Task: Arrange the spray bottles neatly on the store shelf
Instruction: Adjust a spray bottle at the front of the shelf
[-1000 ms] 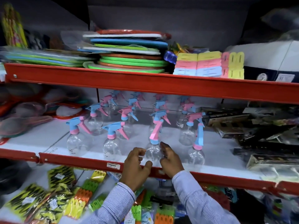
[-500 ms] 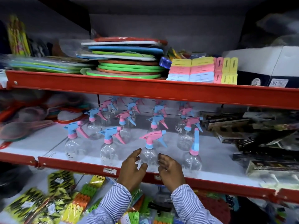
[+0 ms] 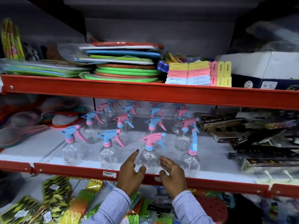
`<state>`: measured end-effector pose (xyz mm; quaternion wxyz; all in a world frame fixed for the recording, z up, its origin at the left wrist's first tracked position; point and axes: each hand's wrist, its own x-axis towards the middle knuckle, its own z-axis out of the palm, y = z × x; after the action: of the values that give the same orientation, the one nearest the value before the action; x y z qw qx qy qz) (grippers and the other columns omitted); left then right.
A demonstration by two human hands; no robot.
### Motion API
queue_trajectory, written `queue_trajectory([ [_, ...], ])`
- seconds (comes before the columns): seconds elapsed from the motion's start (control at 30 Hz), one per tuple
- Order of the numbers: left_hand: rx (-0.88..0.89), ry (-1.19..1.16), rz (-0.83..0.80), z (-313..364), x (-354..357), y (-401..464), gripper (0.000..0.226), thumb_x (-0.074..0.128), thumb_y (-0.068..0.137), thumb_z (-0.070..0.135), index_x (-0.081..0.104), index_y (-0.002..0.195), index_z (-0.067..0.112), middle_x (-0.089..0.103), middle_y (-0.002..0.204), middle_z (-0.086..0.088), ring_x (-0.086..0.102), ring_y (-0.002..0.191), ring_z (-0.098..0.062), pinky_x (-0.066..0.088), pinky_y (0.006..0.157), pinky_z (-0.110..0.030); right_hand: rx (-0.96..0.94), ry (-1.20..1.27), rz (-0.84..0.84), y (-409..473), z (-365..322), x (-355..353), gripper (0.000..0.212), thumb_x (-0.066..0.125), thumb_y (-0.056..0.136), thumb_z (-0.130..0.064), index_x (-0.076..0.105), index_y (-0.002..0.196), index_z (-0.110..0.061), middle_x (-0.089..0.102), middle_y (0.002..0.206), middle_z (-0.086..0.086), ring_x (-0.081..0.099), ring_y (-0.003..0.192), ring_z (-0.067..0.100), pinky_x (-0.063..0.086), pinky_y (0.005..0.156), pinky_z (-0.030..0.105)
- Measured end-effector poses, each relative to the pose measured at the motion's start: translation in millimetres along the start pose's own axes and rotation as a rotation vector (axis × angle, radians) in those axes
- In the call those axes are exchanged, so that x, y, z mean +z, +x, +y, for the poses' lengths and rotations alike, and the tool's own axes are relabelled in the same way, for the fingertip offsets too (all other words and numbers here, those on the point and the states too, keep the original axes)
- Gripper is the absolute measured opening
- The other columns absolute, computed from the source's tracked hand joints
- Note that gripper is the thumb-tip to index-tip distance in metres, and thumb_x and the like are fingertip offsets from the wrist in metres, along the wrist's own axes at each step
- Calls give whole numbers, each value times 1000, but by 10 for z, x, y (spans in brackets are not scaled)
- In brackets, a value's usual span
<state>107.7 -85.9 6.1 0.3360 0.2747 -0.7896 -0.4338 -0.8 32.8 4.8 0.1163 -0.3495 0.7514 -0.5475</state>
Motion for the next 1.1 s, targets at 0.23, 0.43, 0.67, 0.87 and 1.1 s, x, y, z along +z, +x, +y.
queue_trajectory([
  [0.23,214,-19,254,218,39,-165,35,61,73,6,61,101,27,60,103,7,60,97,-7,57,79,-36,-50,18,289,-320,116,-336,47,53,77,11,71,95,-28,76,88,-14,69,89,-2,57,86,26],
  [0.43,226,-114,114,470,503,-296,27,57,67,12,63,90,26,62,93,10,62,80,-11,55,66,-27,-83,36,524,-409,225,-817,35,55,75,8,69,80,-24,74,74,-3,66,65,5,52,60,16],
  [0.67,105,-30,-60,609,1000,-374,38,62,75,15,52,110,26,57,114,2,59,99,-11,57,81,-34,41,96,193,16,493,-1206,44,44,85,-4,52,126,-19,58,128,4,54,116,19,43,95,28],
  [0.87,44,34,14,809,1269,-426,33,63,78,18,52,109,24,59,115,-1,59,98,-14,55,84,-39,96,51,-128,353,636,-1321,60,42,70,-14,55,126,-31,58,133,2,54,120,21,45,105,45],
  [1.1,-5,64,27,856,1306,-401,46,61,81,18,52,126,19,59,128,-3,59,107,-15,54,89,-37,89,70,-89,251,579,-1418,39,53,81,-1,66,111,-21,68,114,-3,64,108,18,49,100,40],
])
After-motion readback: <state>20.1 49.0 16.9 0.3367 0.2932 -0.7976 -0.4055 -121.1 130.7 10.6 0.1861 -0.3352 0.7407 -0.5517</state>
